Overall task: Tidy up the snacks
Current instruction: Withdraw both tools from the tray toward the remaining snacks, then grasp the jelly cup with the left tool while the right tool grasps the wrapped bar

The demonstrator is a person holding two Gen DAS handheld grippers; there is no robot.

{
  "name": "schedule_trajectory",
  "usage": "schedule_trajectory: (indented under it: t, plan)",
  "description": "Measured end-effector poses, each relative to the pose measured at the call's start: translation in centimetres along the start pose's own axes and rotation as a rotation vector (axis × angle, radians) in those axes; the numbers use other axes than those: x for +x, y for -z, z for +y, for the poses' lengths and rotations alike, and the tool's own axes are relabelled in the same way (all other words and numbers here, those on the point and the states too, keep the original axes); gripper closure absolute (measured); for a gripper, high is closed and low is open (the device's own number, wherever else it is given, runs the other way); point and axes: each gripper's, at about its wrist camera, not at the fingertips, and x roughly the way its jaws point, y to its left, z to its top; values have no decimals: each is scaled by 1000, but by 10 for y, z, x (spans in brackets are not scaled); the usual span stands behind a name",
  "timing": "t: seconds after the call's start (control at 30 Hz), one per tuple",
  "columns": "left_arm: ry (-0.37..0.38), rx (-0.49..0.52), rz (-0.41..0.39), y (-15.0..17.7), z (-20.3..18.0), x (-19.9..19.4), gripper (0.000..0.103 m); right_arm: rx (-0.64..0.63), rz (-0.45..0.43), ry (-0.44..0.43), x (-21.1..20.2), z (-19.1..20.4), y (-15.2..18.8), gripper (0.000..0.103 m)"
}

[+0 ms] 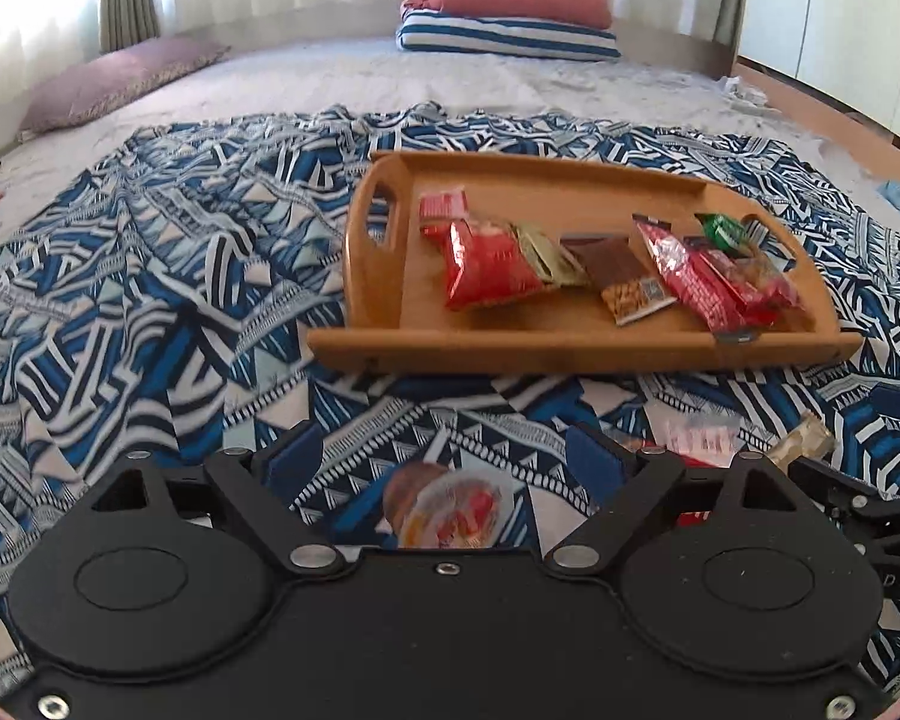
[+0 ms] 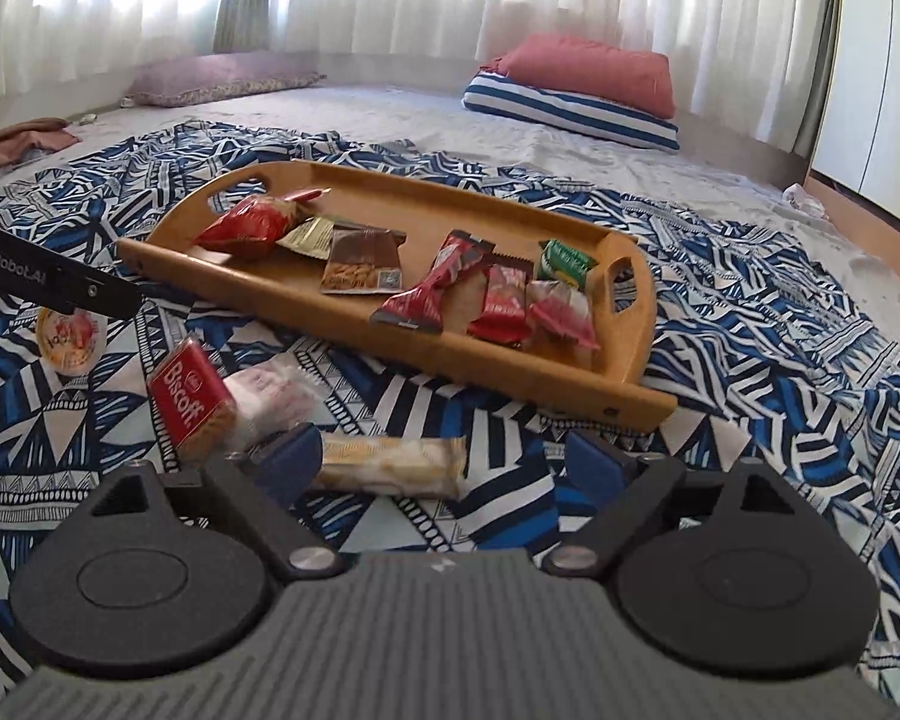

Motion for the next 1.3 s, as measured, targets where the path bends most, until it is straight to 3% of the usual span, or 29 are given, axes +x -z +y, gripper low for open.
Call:
schedule_trajectory:
  t: [0.6,0.73,0.8,0.93,1.3]
  plan:
    - [-59,44,-60,25,-10,-6,17,-9,18,-60,17,14,10,0]
    - [-35,13,-20,29,-5,2,28,24,29,-85,20,9,10,0]
    - [-21,-6,8,31,-2,6,41,38,33,-95,21,7,10,0]
    - [-16,28,-9,33,-4,5,51,36,30,-96,21,7,12,0]
    - [-12,41,-17,33,-7,2,58,43,19,-104,23,7,16,0]
